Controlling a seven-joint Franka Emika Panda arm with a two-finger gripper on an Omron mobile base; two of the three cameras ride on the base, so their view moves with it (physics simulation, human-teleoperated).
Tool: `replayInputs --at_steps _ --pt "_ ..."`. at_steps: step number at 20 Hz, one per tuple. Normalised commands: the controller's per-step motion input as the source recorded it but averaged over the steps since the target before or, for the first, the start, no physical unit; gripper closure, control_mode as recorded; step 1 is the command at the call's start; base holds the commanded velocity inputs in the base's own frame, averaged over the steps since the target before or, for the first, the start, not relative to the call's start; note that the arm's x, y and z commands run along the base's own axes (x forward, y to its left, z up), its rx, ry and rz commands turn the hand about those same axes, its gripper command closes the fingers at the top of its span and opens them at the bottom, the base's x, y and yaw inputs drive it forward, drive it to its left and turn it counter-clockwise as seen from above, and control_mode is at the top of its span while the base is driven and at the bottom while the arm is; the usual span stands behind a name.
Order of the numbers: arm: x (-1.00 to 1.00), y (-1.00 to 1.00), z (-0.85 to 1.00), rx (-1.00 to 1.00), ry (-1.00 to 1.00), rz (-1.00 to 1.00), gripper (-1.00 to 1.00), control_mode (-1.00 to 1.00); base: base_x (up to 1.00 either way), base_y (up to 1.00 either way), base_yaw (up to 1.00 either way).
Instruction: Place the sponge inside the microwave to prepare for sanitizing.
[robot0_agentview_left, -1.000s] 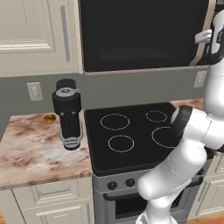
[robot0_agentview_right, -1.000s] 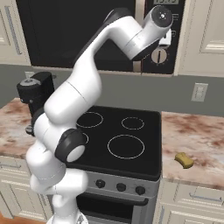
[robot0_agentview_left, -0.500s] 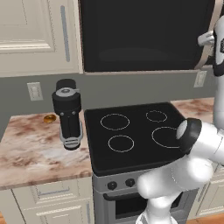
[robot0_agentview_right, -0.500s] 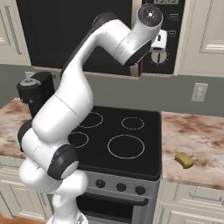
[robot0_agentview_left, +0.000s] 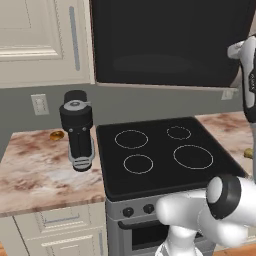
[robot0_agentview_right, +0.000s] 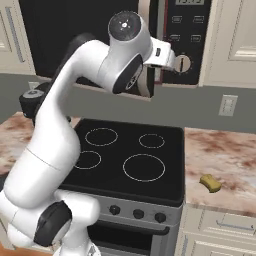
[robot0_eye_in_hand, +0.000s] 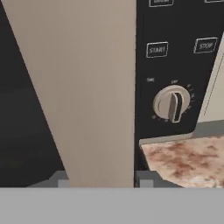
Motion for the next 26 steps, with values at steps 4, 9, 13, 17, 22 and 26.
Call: replayInputs --at_steps 4,9,13,17,22,26 --pt "-0.91 0.22 0.0 -0.01 -0.09 -0.24 1.0 -1.0 0.0 0.0 0.0" --pt "-0.82 0.23 0.0 0.0 -0.01 -0.22 1.0 -1.0 0.0 0.0 0.0" --pt "-0.38 0.54 0.0 0.0 0.06 -0.2 1.0 -1.0 0.0 0.0 0.0" --pt "-0.42 0.67 0.0 0.0 0.15 -0.17 1.0 -1.0 0.0 0.0 0.0" --pt "-0.58 0.91 -0.13 0.0 0.03 -0.22 1.0 -1.0 0.0 0.0 0.0" --pt "-0.61 0.66 -0.41 -0.01 0.0 -0.24 1.0 -1.0 0.0 0.0 0.0"
